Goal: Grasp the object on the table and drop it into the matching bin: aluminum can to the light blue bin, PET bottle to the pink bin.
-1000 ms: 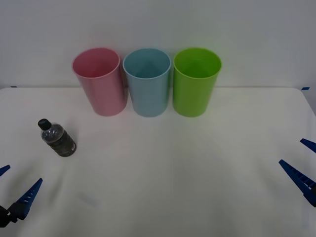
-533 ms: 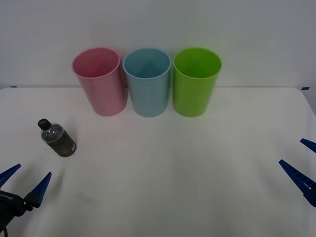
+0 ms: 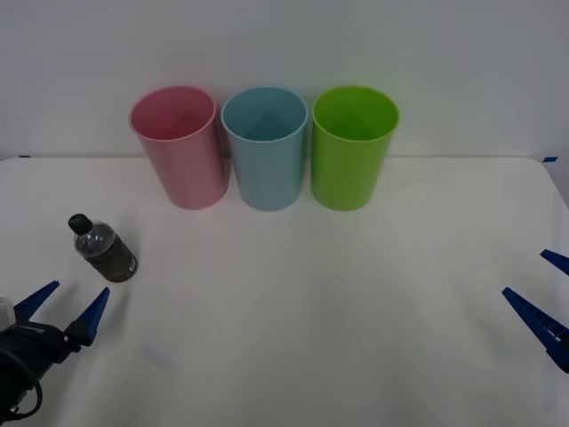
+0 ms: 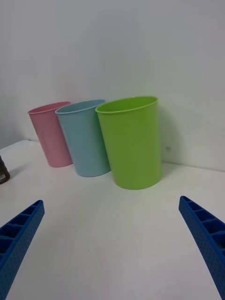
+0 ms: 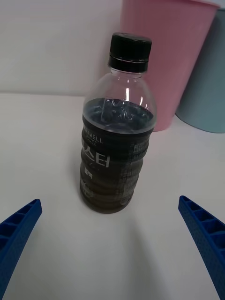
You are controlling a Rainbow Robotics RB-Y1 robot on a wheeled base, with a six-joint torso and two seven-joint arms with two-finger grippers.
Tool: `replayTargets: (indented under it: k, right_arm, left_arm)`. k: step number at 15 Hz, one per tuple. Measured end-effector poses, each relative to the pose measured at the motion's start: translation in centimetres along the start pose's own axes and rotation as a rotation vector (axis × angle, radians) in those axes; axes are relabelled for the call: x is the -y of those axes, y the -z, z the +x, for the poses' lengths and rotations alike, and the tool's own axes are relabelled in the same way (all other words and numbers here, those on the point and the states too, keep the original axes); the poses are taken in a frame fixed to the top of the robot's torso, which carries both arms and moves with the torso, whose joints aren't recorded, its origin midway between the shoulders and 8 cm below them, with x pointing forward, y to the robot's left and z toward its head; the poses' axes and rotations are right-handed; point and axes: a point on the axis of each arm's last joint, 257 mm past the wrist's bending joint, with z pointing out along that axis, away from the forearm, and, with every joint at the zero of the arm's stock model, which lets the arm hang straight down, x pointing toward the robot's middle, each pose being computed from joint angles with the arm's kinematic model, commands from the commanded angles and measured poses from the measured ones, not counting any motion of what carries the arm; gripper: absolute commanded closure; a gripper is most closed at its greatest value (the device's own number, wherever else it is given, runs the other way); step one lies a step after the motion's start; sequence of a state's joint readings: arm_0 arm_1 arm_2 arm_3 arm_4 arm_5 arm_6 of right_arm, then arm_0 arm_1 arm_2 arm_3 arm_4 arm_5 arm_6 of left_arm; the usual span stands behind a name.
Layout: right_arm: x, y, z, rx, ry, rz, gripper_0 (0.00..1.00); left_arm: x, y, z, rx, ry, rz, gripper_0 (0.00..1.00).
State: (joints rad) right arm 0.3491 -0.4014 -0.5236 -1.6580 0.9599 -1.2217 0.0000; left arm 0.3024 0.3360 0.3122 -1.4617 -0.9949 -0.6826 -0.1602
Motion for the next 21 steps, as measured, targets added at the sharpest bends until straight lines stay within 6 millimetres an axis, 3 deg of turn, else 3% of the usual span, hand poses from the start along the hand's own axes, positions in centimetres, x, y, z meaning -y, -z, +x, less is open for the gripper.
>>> replayTargets:
  k: [6, 15, 21]
  right_arm:
    - [0.0, 0.0, 0.0, 0.000, 0.000, 0.000, 0.00]
    - [0.0, 0.0, 0.0, 0.000, 0.000, 0.000, 0.00]
    - [0.0, 0.0, 0.0, 0.000, 0.000, 0.000, 0.00]
  left_arm:
    - [0.4, -2.9, -0.3, 0.008, -0.009, -0.019, 0.00]
    - [0.5, -9.5, -0.6, 0.002, -0.015, 0.007, 0.00]
    - [0.5, -11.0, -0.9, 0.001, -0.011, 0.012, 0.00]
